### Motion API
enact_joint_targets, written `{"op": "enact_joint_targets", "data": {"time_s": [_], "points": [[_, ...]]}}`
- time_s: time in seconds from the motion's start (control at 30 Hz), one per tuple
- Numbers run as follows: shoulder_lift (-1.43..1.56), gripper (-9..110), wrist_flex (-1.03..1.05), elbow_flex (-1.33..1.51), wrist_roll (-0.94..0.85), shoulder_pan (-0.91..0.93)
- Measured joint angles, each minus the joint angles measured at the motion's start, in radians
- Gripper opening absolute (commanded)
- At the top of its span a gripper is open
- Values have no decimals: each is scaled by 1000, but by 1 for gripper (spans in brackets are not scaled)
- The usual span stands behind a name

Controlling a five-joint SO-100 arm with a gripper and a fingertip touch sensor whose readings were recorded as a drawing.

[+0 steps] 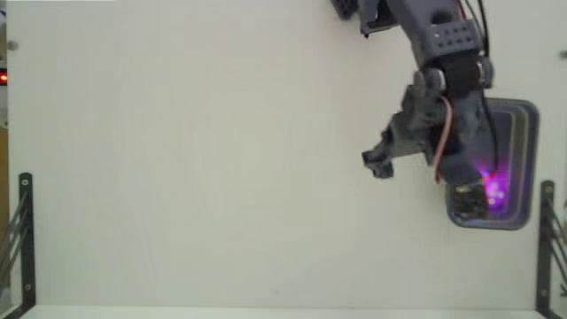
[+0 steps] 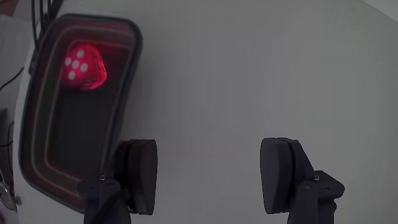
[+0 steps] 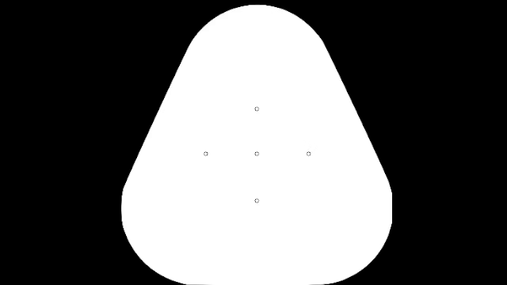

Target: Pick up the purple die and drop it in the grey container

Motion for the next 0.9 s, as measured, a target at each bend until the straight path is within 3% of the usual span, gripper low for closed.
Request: {"op": "enact_joint_targets", "data": {"time_s": [0.9], "points": [[272,110,0,250,0,212]]}}
